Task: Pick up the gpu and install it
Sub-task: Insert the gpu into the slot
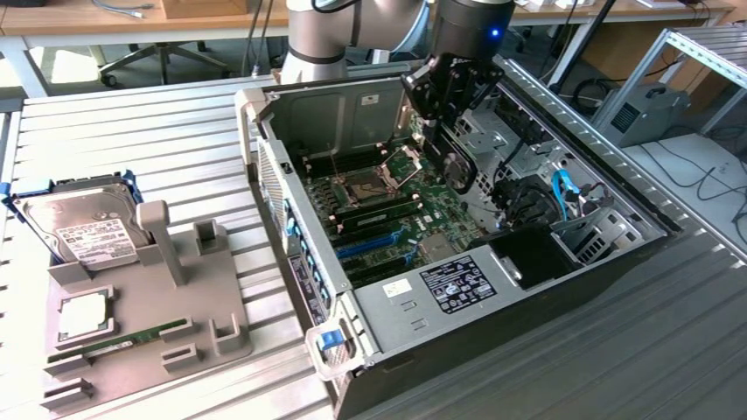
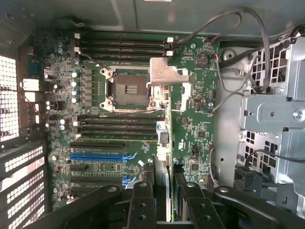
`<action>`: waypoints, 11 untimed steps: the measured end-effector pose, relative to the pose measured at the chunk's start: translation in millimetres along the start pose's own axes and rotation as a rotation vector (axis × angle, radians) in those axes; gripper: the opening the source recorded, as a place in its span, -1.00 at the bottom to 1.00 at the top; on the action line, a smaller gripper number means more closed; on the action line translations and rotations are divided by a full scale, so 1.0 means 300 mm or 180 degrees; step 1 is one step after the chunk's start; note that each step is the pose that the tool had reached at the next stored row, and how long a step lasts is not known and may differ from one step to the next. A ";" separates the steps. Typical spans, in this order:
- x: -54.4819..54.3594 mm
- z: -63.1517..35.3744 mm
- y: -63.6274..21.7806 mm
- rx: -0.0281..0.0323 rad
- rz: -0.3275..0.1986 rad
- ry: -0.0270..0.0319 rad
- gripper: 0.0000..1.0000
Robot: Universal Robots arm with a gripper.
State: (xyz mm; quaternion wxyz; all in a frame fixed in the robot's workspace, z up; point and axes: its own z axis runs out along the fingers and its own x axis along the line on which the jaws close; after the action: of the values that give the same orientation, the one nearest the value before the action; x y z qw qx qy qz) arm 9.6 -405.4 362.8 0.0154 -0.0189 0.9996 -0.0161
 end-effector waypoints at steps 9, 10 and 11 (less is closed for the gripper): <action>0.000 0.000 0.000 -0.0001 -0.0044 -0.0001 -0.47; 0.000 0.000 0.000 -0.0002 -0.0048 -0.0002 -0.47; 0.000 0.000 0.000 -0.0001 -0.0051 -0.0002 -0.47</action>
State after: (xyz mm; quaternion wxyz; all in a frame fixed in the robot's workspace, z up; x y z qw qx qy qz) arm 9.7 -405.4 362.8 0.0155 -0.0270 0.9994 -0.0160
